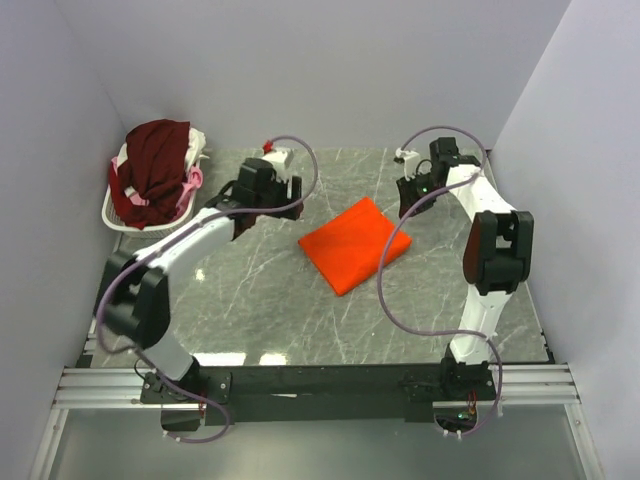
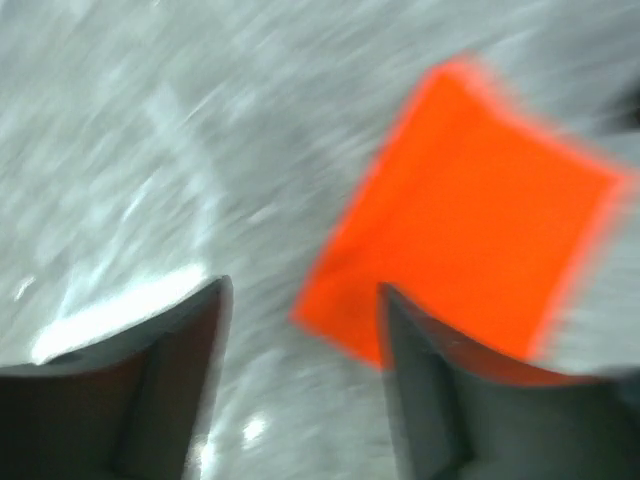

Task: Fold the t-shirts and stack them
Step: Fold the tshirt

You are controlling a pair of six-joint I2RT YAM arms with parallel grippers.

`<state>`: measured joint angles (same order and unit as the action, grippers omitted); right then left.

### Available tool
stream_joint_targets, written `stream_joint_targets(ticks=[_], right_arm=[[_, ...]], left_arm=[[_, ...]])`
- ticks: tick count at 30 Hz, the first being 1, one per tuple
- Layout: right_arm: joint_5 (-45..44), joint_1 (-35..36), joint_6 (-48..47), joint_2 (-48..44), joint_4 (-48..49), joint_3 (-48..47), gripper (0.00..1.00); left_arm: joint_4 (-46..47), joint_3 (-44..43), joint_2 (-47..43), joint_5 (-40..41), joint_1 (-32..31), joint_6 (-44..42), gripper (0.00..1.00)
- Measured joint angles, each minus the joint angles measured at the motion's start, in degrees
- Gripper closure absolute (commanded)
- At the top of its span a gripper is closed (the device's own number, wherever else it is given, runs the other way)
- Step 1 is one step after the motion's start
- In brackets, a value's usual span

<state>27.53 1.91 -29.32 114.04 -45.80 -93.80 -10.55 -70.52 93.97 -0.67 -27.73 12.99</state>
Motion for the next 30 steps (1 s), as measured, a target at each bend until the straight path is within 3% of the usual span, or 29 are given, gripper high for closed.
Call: stream_joint_targets(ticks=[2,3,4,6,9,18,30], right_arm=[[3.5,-0.1,-1.1,-1.5,-3.0,1.2,0.87],[5.2,0.0,-1.9,-1.9,-4.1,1.7,0.89],[6.7,0.1,-2.4,-2.1,-4.9,2.2,0.9],[9.8,0.2,-3.9,-2.1,-7.0,3.9,0.92],[13.6,0.4,-5.6,-1.7,-10.7,6.1,0.95],[16.7,0.3,-5.7,1.5,-12.9,6.9,0.95],[9.9,-1.9,3.1,11.1,-11.5,3.0,0.96]], left_arm=[[2.6,0.0,-3.5,-6.0,-0.1,2.5,0.52],[4.2,0.0,-4.3,-8.9,-0.3,3.9,0.68],[5.6,0.1,-4.5,-11.6,-0.6,5.4,0.74],[8.9,0.9,-3.3,-16.9,-1.9,8.3,0.85],[11.3,1.6,2.3,-22.3,-5.4,11.9,0.93],[12.9,1.7,20.5,-28.4,-12.8,17.9,0.99],[17.2,4.9,21.6,-28.5,-12.4,19.7,0.99]])
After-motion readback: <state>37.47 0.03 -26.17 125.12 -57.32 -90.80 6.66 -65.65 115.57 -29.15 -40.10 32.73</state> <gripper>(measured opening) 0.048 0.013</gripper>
